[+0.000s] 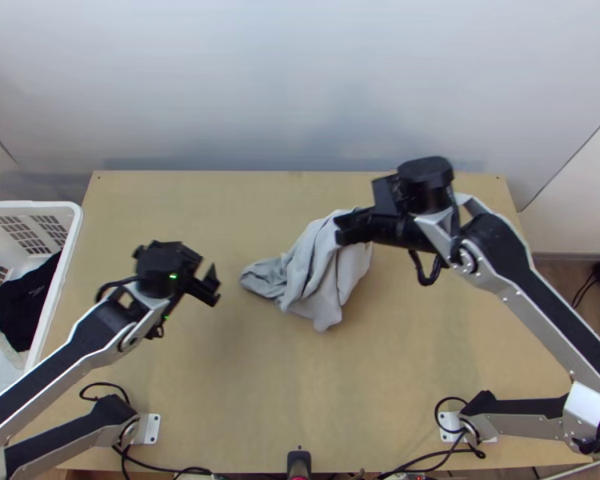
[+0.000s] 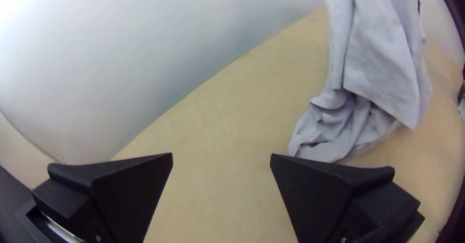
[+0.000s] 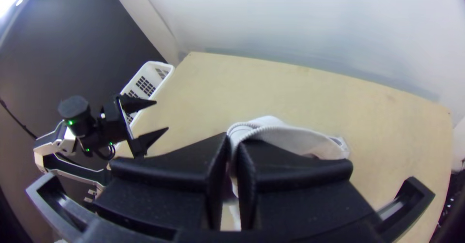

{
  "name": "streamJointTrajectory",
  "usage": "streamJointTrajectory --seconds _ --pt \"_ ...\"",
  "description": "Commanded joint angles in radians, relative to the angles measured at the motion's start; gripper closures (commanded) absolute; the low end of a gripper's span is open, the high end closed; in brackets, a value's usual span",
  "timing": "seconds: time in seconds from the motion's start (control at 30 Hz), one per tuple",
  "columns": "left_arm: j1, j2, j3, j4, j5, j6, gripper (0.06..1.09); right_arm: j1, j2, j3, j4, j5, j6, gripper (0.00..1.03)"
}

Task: Fold the t-shirt

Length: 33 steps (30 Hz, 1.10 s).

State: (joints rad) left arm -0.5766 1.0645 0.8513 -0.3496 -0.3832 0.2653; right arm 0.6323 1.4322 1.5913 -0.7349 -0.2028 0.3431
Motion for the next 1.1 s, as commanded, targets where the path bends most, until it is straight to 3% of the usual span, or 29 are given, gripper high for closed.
streamJointTrajectory --seconds 0.0,0.17,0.3,0.5,0.73,1.07 --pt "-0.072 0.091 0.043 0.017 -0.003 0.035 0.11 -0.178 0.008 0.009 0.019 -0.046 0.008 0.97" --pt "-0.063 0.098 0.057 0.017 -0.008 0.057 0.11 -0.410 0.071 -0.047 0.149 -0.056 0.034 0.97" --pt "-0.055 0.091 0.055 0.017 -0.010 0.072 0.11 -0.548 0.123 -0.037 0.244 -0.056 0.108 0.97" --pt "-0.075 0.153 0.058 0.081 -0.008 0.095 0.11 -0.510 0.117 -0.017 0.249 -0.056 0.103 0.97" --pt "-0.186 0.379 0.092 0.429 -0.008 0.089 0.11 -0.473 0.132 -0.067 0.249 -0.056 0.109 0.97" --pt "-0.364 0.678 0.341 0.558 -0.036 0.012 0.11 -0.444 0.080 -0.088 0.253 -0.058 0.120 0.97"
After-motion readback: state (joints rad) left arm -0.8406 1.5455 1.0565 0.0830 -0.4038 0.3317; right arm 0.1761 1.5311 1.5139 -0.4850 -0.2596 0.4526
